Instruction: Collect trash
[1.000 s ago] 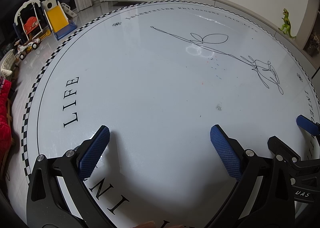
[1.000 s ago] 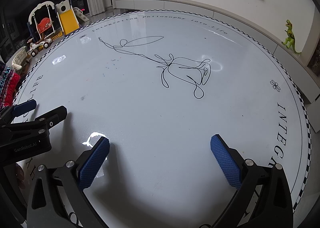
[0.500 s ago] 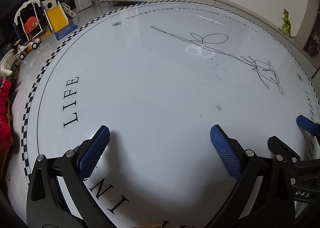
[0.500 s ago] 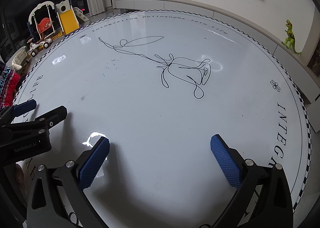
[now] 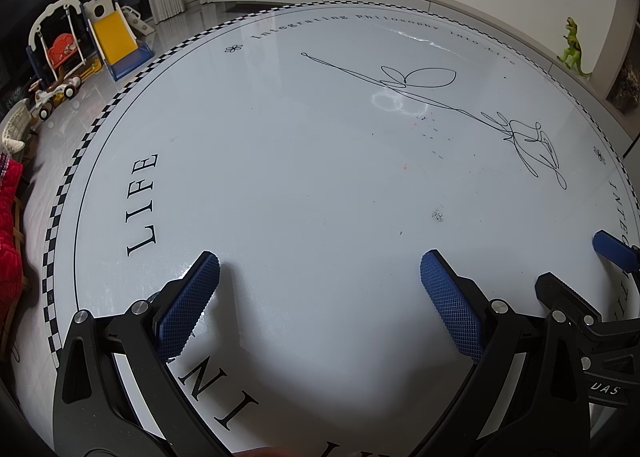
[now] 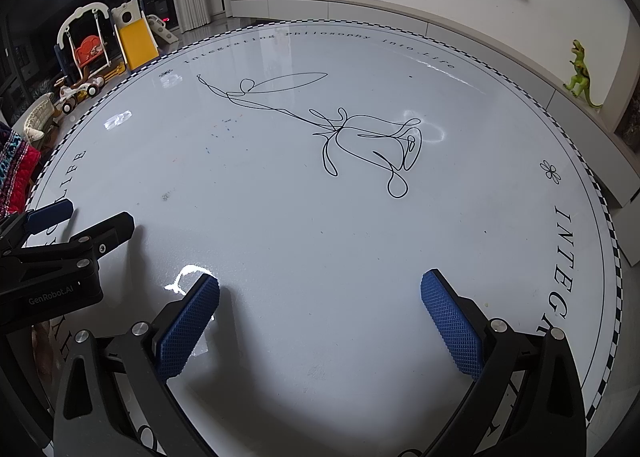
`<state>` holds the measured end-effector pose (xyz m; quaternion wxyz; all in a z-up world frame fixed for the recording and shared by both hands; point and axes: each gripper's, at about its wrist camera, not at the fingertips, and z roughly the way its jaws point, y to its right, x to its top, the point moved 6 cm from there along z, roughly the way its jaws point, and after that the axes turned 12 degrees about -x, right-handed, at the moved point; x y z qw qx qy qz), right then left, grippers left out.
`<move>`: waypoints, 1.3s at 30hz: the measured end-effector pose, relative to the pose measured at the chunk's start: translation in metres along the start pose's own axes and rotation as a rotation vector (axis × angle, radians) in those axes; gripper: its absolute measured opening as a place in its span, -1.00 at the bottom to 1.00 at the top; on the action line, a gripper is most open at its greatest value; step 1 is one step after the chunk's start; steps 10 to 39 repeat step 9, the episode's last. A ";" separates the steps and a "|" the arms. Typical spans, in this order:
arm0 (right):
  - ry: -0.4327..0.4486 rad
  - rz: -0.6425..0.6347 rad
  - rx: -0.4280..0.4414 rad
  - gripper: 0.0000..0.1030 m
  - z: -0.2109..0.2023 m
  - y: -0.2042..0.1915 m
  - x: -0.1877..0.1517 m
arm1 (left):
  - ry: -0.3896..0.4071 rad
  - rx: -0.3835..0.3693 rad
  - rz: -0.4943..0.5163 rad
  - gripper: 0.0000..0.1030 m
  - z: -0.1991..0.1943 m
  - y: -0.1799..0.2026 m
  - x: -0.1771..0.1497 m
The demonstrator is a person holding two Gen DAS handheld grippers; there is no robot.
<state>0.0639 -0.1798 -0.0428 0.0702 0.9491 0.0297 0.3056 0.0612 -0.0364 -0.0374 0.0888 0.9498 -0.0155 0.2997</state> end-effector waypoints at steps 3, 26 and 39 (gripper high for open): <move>0.000 0.000 0.000 0.95 0.000 0.001 0.000 | 0.000 0.000 0.000 0.88 0.000 0.000 0.000; 0.000 0.000 0.000 0.95 0.000 0.000 0.000 | 0.000 0.000 0.000 0.88 0.000 0.000 0.000; 0.000 0.000 0.000 0.95 0.000 0.000 0.000 | 0.000 0.000 0.000 0.88 0.000 0.000 0.000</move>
